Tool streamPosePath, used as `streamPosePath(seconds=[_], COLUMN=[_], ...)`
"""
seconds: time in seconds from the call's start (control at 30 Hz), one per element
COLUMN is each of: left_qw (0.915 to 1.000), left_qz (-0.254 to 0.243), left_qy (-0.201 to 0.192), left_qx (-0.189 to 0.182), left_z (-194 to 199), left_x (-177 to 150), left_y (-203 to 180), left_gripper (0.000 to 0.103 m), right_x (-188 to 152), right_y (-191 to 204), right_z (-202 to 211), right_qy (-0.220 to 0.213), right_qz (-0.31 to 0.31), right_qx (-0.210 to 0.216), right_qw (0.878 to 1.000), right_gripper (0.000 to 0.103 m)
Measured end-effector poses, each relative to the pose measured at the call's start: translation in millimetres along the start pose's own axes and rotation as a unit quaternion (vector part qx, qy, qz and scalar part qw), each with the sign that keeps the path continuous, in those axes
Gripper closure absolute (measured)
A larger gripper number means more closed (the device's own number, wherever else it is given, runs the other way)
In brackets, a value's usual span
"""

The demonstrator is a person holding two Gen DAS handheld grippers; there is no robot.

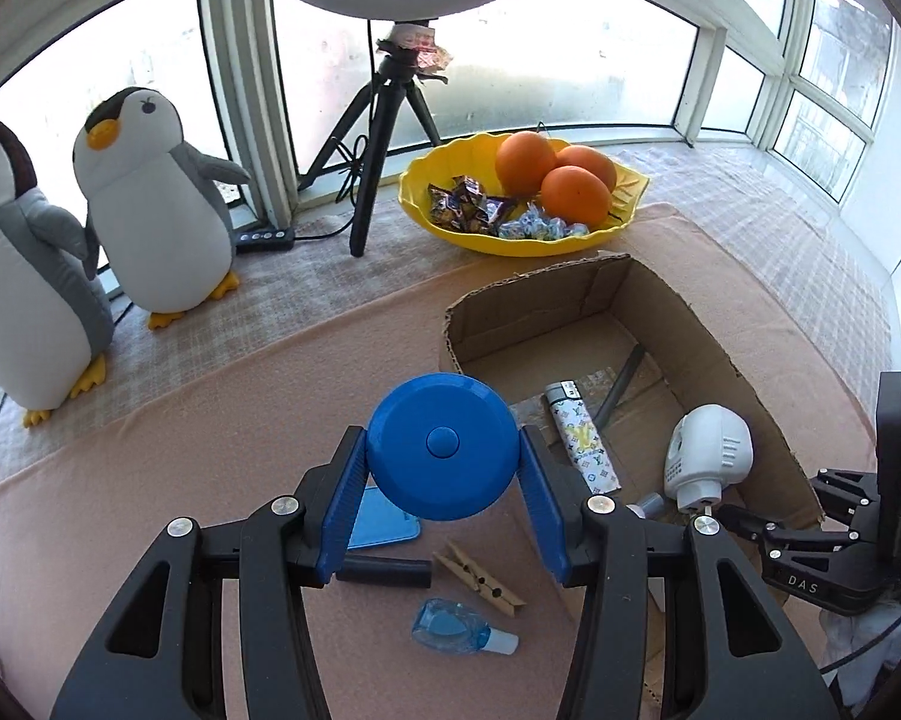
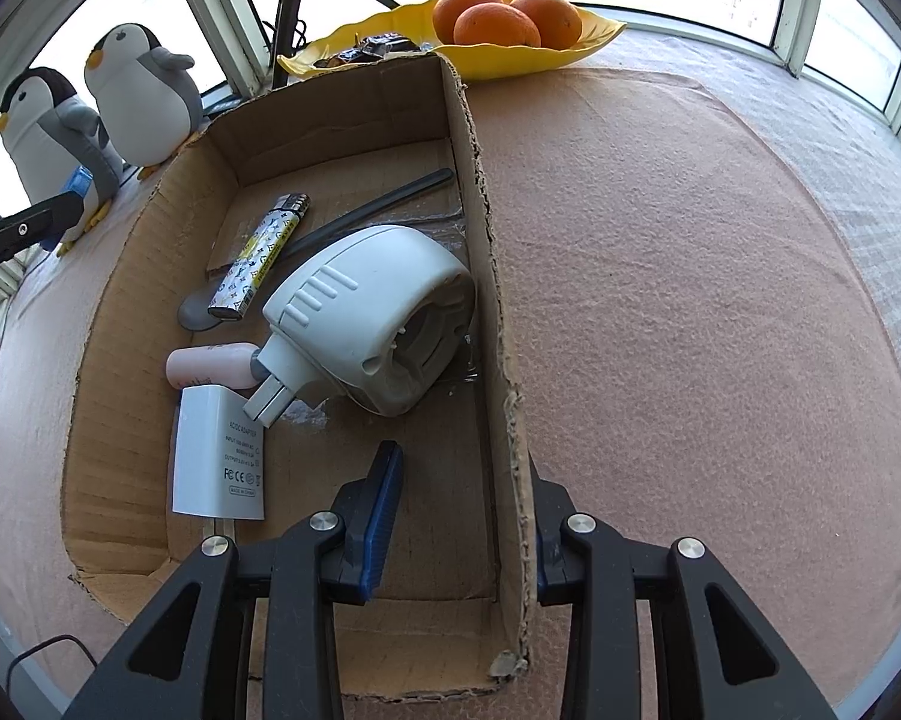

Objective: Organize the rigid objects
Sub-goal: 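Carry the blue tape measure into the box and open the left tool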

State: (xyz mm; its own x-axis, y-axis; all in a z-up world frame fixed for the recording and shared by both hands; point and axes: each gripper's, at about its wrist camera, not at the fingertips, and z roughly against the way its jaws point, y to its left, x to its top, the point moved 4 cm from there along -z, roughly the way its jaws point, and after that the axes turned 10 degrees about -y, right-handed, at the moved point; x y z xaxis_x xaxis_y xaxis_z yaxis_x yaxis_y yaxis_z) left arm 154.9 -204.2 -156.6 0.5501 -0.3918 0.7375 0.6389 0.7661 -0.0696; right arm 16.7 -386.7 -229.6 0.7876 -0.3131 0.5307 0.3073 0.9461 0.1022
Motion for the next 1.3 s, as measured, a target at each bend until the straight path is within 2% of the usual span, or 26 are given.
streamPosePath(seconds=[0.2,0.6,0.83,0.9,0.93,1.1,1.3], left_qw=[0.9995,0.9979,0.9965,0.9964,0.9965,0.9965,0.9979], left_qz=[-0.023,-0.04,-0.041,-0.042,-0.042,-0.046,-0.027], left_qy=[0.011,0.032,0.05,0.05,0.047,0.038,0.024], left_qx=[-0.018,-0.039,-0.053,-0.054,-0.056,-0.058,-0.054], left_z=[-8.9,-29.4,-34.0,-33.1,-31.5,-24.0,-11.3], left_x=[-2.7,-11.7,-15.9,-15.3,-14.4,-10.2,-4.9], left_y=[-34.7,-74.9,-84.6,-85.9,-86.7,-87.7,-71.5], left_gripper=[0.054,0.054,0.053,0.039,0.037,0.037,0.037], right_x=[0.2,0.4,0.1,0.1,0.2,0.9,0.9], right_y=[0.6,1.5,1.4,1.4,1.4,1.8,1.8], right_z=[-0.2,-0.3,-0.3,-0.3,-0.2,0.2,0.1], right_qy=[0.0,-0.001,-0.001,-0.001,-0.001,-0.001,-0.001], right_qz=[0.002,0.003,0.002,0.003,0.003,0.002,0.002], right_qx=[0.0,0.0,0.0,-0.001,0.0,-0.001,-0.001], right_qw=[1.0,1.0,1.0,1.0,1.0,1.0,1.0], right_gripper=[0.072,0.071,0.071,0.071,0.071,0.071,0.071])
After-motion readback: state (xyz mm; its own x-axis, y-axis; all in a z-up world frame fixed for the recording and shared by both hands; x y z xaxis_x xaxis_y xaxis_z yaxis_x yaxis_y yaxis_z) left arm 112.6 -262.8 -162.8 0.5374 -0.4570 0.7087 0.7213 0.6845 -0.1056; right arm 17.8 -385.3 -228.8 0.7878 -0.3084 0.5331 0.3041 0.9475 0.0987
